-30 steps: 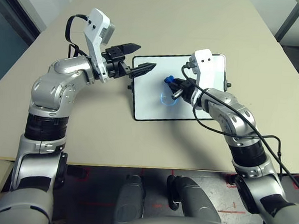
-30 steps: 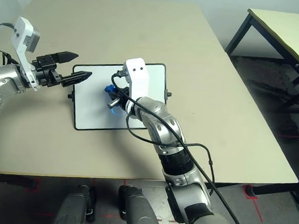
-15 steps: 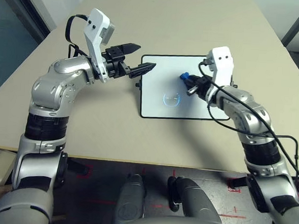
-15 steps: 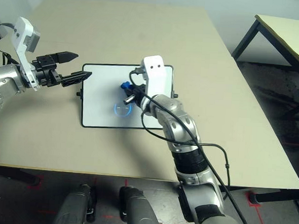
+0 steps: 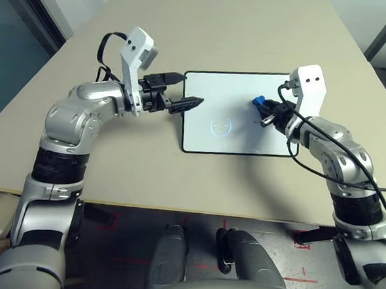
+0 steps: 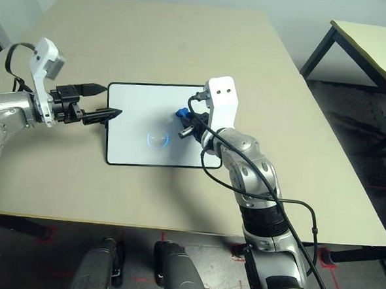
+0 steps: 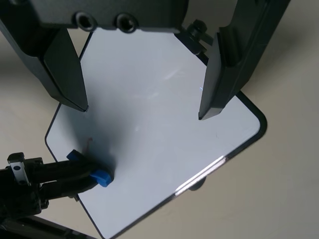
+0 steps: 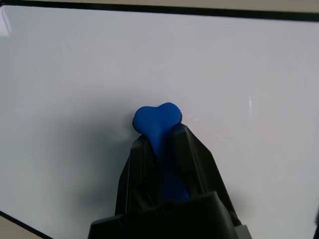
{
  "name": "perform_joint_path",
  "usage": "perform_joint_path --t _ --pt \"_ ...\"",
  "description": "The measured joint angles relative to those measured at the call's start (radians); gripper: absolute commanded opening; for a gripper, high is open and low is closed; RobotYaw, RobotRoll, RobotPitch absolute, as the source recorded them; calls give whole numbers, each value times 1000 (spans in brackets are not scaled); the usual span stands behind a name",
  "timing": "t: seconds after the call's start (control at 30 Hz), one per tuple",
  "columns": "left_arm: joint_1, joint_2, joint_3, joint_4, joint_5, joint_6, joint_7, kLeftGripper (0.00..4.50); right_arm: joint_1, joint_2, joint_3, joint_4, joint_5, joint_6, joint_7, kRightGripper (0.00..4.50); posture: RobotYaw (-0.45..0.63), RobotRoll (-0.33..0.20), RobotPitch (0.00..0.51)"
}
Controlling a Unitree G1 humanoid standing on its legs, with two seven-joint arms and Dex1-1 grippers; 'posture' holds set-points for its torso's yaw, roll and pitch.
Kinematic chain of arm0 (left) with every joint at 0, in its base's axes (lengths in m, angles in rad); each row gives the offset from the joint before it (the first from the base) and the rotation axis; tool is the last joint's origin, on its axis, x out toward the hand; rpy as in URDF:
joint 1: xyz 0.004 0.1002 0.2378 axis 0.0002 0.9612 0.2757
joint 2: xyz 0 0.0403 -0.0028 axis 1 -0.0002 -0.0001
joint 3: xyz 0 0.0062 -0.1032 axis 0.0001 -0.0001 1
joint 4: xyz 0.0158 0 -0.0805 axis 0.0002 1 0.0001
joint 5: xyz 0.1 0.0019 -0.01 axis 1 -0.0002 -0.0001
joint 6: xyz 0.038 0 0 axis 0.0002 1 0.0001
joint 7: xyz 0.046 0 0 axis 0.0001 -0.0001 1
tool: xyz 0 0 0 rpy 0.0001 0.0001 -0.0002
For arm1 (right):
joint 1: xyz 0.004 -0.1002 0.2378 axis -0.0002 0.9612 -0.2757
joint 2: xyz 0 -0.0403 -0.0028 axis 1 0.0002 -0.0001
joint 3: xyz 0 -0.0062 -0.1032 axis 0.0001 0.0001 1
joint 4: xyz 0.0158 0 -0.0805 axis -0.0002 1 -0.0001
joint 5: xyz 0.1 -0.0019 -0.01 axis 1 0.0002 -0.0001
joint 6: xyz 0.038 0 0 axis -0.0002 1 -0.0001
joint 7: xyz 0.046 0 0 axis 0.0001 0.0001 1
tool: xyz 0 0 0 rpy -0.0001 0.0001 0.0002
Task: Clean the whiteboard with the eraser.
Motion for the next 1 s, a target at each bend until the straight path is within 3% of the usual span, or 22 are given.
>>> perform_joint_path --t 0.4,0.53,0.77,1.0 --pt "0 -1 -4 -4 0 6 -13 4500 28 27 64 57 -3 -72 11 563 20 0 132" --pt "0 -1 -4 -9 0 8 -14 4500 19 8 51 65 -1 -89 20 563 20 0 132" --pt "3 0 -4 -22 0 14 -13 4500 -2 -88 -76 90 -2 -93 8 563 4 0 126" --pt "-5 -14 -15 -15 1 14 -16 4500 15 -84 -91 54 -2 -72 4 563 -17 0 130"
